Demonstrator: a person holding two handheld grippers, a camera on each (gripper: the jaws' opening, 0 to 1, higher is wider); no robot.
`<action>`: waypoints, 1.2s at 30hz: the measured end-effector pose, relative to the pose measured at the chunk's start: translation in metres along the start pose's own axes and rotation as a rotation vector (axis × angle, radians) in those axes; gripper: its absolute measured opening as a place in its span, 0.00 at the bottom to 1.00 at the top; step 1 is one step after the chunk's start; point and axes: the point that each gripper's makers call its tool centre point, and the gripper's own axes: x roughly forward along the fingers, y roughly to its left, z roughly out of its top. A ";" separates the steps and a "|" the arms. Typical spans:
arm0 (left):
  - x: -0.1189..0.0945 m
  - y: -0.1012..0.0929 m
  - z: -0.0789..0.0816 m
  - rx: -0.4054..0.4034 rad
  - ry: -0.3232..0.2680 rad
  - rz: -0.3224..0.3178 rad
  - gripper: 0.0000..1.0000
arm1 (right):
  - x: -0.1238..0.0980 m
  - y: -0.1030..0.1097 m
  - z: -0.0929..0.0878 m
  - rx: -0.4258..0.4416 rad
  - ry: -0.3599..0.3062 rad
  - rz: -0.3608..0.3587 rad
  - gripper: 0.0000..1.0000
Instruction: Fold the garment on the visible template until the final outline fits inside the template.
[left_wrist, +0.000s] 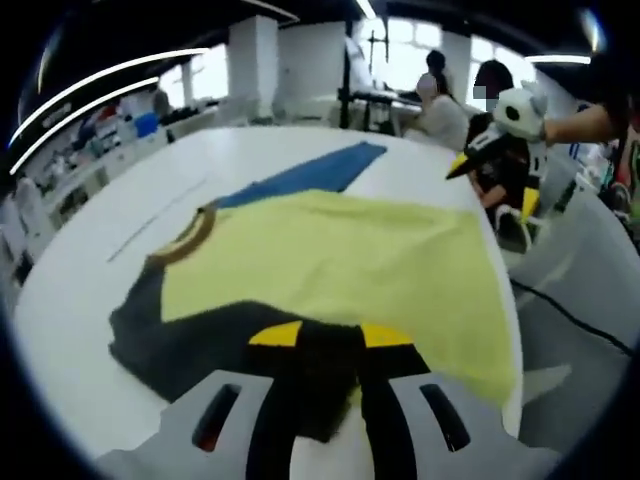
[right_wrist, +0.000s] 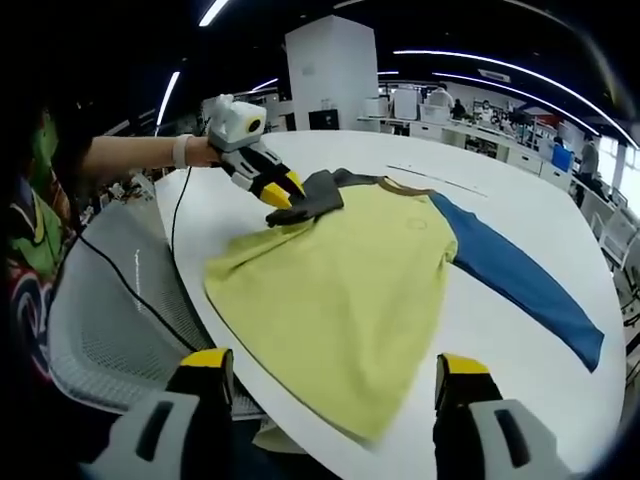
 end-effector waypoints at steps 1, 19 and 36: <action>0.001 0.001 0.001 -0.006 0.003 -0.003 0.15 | -0.001 -0.001 0.000 0.002 -0.001 -0.002 0.83; 0.022 -0.012 -0.020 -0.017 0.085 -0.086 0.10 | -0.004 -0.003 -0.007 0.034 -0.006 -0.027 0.83; -0.007 0.005 -0.003 -0.174 -0.030 0.039 0.00 | -0.002 -0.002 -0.002 0.027 -0.018 -0.023 0.83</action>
